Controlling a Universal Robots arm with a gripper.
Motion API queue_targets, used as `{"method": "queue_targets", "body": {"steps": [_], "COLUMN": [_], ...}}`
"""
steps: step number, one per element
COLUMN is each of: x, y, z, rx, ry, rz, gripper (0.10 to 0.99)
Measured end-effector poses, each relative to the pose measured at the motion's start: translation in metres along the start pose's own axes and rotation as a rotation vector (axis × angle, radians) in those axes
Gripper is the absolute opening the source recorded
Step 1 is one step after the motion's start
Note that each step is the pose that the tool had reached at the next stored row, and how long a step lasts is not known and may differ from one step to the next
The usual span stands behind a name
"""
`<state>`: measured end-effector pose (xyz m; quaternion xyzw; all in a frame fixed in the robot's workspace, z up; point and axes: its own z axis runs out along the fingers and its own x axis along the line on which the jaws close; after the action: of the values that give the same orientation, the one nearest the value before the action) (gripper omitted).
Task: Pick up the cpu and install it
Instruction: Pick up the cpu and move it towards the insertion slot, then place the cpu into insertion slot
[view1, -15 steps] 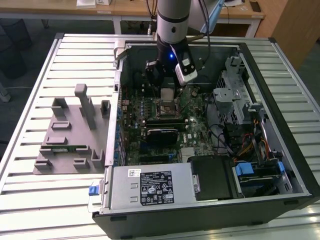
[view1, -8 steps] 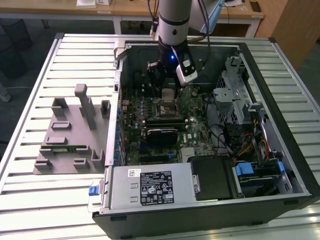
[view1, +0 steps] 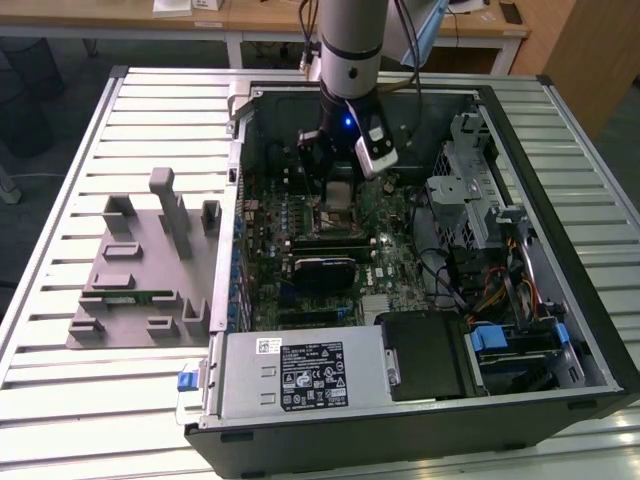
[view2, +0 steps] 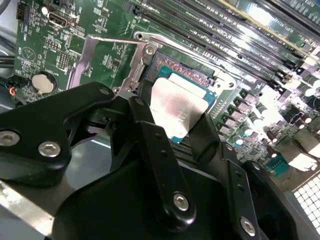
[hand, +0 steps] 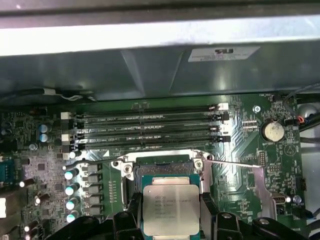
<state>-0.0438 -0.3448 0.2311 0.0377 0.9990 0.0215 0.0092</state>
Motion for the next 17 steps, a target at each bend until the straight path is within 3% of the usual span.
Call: {"method": "queue_targets", "body": {"steps": [5,17], "x": [-0.0001,-0.0002], "y": [-0.0021,-0.0021], "z": [0.0001,0.0001], "rx": [0.005,0.006], "ry": [-0.0004,-0.0005], "rz": [0.0,0.0], "gripper": [0.541,0.541]}}
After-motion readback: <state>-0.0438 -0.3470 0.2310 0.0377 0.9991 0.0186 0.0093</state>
